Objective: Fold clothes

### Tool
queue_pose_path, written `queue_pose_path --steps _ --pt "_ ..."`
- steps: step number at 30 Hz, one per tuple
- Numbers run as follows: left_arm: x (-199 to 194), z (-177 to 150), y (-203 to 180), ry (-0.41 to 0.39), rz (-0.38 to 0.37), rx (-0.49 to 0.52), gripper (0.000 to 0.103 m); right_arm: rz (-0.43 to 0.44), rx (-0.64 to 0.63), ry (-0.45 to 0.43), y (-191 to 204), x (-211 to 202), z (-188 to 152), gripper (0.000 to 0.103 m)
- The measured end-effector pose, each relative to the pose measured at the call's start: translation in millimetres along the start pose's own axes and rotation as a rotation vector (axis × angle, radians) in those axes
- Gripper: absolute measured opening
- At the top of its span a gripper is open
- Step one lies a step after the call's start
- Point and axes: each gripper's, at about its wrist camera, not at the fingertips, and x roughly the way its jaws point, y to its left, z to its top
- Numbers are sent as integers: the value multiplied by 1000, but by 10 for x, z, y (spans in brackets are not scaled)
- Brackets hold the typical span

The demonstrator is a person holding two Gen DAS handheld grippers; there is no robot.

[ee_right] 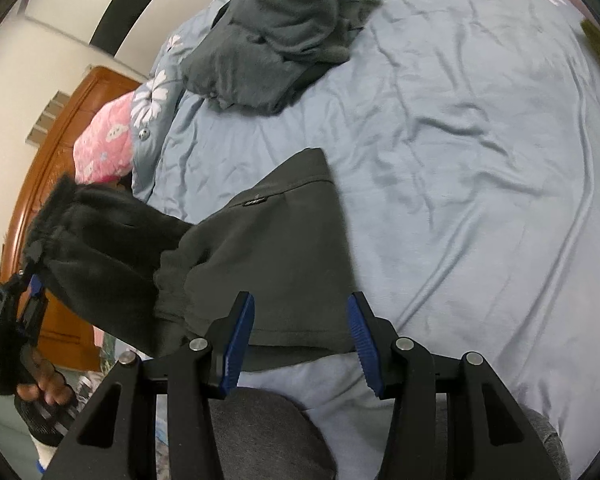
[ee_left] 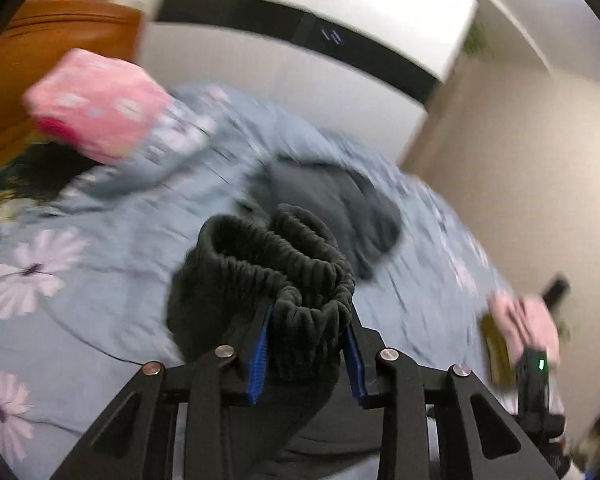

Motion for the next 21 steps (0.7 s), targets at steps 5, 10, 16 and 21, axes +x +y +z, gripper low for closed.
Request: queue_pose_path --steps 5,10,16,21 --pt "594 -345 -737 205 -22 218 33 23 39 -15 -194 -69 22 50" --pt "1015 -662 -1022 383 -13 331 33 47 72 -18 -326 -77 31 50" --pt "1121 -855 -1173 459 20 430 41 127 62 -10 -231 -36 67 50" --pt "838 -761 -1039 443 -144 280 74 148 9 -13 -33 -6 127 51"
